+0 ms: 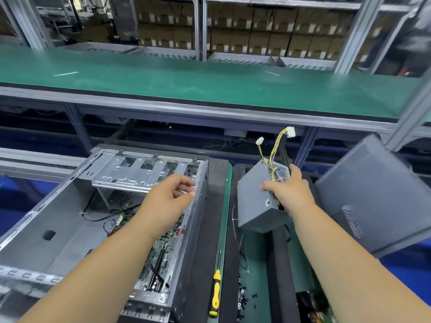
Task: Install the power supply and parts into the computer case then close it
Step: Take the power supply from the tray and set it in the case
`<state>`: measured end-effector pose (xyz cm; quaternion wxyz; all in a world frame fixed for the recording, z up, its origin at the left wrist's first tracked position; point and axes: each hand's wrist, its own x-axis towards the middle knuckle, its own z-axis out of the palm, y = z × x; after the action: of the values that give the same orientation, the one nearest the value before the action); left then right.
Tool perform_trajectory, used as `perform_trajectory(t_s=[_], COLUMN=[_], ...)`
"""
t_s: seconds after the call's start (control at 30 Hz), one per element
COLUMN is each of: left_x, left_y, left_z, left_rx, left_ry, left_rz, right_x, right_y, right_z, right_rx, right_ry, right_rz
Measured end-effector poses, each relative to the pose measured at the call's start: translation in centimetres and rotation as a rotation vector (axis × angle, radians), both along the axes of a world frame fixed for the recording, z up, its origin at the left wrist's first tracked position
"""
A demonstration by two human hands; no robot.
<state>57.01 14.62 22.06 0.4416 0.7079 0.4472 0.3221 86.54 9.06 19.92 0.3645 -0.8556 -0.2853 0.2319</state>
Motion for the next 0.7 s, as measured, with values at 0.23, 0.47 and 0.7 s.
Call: perform_trajectory(t_s=[0.23,0.47,0.7], left_x=[0.7,-0.8,-4.6], left_y=[0.7,1.9,2.4], left_z=[1.4,2.7,3.0], left_rx=[-0.171,-0.462,-0.680], left_ry=[-0.081,-0.343,-0.656], left_rz=[-0.055,-0.135,-0.143], right_x=[-2.2,-6.9,-12.1], right_y=[-0.8,-0.3,1.4], right_z=[6.5,10.7,11.0], right_rx=[0.376,0.460,0.481], right_ry=[0.375,0.469,0.627], right_rz=[0.120,0.337,0.483])
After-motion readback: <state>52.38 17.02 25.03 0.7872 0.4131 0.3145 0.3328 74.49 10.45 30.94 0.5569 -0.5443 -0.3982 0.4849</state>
